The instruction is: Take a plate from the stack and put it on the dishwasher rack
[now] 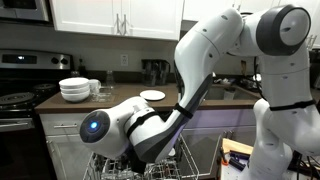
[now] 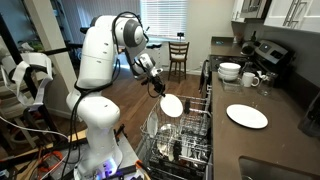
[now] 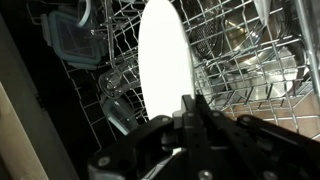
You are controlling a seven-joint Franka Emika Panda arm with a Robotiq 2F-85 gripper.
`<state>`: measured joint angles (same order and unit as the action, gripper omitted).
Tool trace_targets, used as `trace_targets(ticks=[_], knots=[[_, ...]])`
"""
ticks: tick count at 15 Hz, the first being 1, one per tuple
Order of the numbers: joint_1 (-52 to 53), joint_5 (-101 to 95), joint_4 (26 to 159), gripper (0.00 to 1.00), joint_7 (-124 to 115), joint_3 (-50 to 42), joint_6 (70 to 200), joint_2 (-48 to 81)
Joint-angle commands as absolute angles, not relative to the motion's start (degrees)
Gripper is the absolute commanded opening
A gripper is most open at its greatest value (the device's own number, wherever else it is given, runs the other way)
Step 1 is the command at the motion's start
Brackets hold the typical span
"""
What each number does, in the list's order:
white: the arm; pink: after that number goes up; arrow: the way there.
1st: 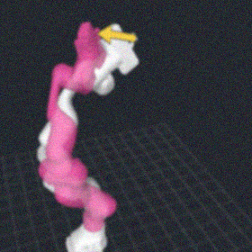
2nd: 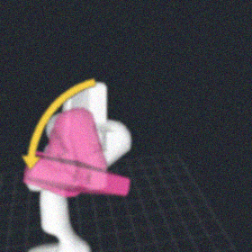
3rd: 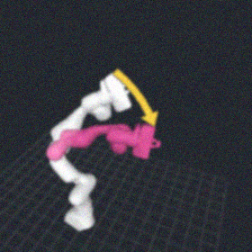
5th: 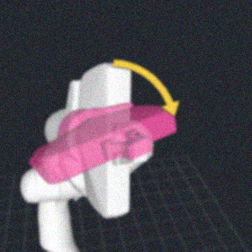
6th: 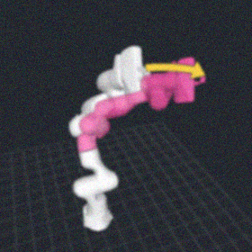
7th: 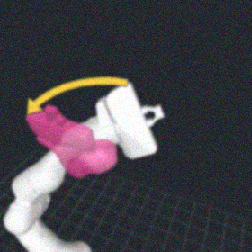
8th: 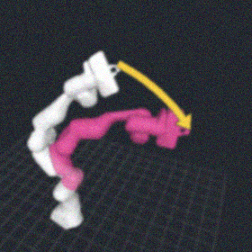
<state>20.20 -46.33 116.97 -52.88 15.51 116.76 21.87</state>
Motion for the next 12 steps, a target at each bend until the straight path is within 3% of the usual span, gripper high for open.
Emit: trace_targets(ticks=[1, 3, 4, 11, 12], knots=[[18.0, -43.2, 127.8, 0.02, -46.3, 15.4, 124.7, 12.6], [17.9, -42.7, 131.1, 0.02, -46.2, 14.7, 127.1, 10.2], [19.6, -44.1, 126.3, 0.05, -48.8, 14.0, 124.8, 15.3], [19.1, -44.1, 129.9, 0.05, -48.7, 14.1, 126.2, 12.2], [19.1, -44.1, 129.9, 0.02, -48.7, 14.1, 126.2, 12.2]])
